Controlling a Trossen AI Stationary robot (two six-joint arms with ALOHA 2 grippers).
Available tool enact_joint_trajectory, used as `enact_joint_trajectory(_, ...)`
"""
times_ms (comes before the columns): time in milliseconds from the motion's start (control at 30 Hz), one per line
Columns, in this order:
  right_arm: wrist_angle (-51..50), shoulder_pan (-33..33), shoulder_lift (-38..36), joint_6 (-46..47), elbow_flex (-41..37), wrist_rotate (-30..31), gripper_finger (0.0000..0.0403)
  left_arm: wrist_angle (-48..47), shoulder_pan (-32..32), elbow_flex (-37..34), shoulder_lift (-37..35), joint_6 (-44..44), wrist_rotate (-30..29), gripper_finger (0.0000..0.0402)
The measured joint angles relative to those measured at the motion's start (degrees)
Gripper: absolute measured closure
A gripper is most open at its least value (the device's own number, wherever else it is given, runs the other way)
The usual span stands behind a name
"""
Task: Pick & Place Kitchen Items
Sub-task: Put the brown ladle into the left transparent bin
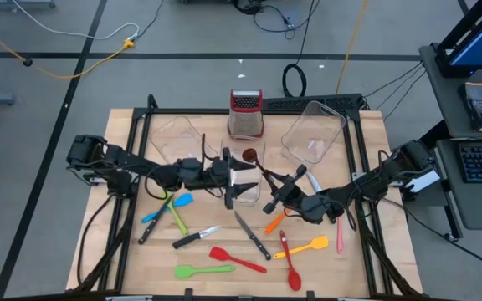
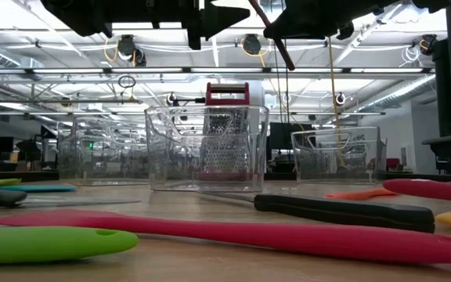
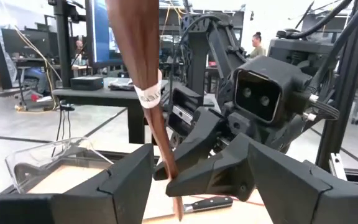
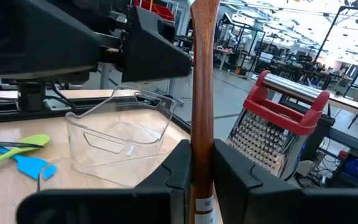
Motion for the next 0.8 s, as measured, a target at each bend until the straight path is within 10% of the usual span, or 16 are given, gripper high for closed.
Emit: enact_joint_trajectory(800,3.91,-1.01,0.0,1.92,0.03,-10.42,0.0369,-4.8,0.4,3.34,-0.02,0.03,-2.08,0.0135)
